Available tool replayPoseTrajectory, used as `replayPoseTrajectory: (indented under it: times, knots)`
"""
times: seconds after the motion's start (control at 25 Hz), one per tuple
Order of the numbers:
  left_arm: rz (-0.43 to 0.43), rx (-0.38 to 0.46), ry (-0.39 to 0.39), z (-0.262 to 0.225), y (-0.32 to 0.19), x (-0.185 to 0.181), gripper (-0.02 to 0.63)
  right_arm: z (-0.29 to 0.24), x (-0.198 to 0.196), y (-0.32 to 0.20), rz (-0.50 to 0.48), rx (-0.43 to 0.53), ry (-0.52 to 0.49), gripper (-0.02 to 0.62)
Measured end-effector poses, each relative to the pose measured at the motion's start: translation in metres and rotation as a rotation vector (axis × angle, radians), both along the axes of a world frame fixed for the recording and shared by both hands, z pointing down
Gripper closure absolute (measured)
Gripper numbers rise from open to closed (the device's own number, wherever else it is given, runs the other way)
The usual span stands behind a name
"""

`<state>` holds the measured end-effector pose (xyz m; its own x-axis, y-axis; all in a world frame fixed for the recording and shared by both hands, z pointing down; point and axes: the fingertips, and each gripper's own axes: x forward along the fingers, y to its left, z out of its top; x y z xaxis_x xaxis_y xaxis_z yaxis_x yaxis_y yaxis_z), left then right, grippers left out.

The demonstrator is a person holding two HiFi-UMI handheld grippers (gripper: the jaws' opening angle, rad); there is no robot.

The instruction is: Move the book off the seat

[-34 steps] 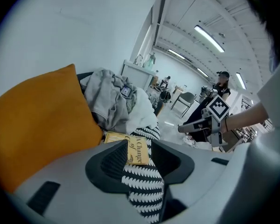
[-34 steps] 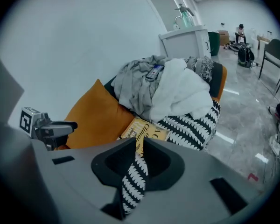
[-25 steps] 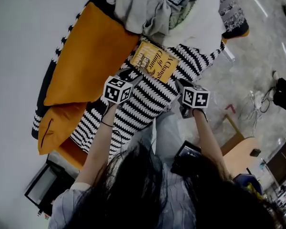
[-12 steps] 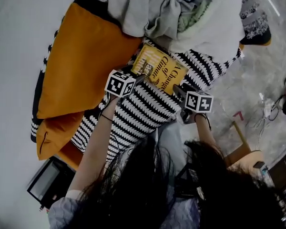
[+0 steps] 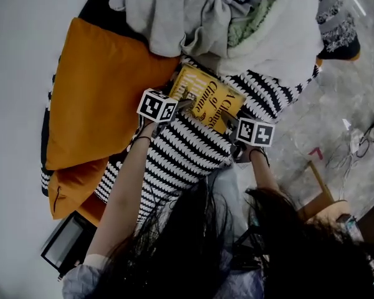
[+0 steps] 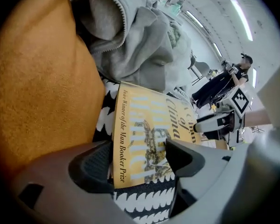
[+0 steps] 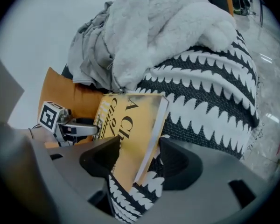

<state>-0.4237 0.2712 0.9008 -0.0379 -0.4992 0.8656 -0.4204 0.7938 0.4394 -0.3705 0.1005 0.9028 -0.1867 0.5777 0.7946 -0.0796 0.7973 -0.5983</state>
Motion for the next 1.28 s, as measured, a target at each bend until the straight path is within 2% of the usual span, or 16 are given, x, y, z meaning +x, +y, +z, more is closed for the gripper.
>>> replayPoseTrajectory:
  times: [0.16,0.32,0.6,0.76,0.92,1.08,1.28]
  knots:
    - [-0.014,0.000,-0.012,-0.003,0.000,-0.011,0.258,0.002,-0.012,-0.005,0.044,0.023,0.023,0.338]
    - [-0.011,-0.020,-0.001,-0.011,0.002,-0.005,0.263,-0.007,-0.008,-0.006,0.039,0.049,0.030,0.396]
    - [-0.019,0.016,-0.055,-0.062,-0.009,0.000,0.279,-0.060,-0.006,-0.021,0.047,0.046,-0.010,0.413]
    - [0.001,0.009,-0.123,-0.117,-0.015,0.005,0.284,-0.110,0.001,-0.027,0.039,0.048,-0.065,0.413]
    - [-0.016,0.046,-0.193,-0.147,-0.011,0.016,0.290,-0.142,0.010,-0.025,0.031,0.070,-0.136,0.414]
    - [-0.072,0.066,-0.252,-0.184,-0.005,0.024,0.295,-0.180,0.008,-0.022,0.002,0.089,-0.214,0.416]
    - [-0.146,0.084,-0.295,-0.245,0.013,0.061,0.296,-0.243,0.031,-0.006,-0.062,0.093,-0.289,0.417]
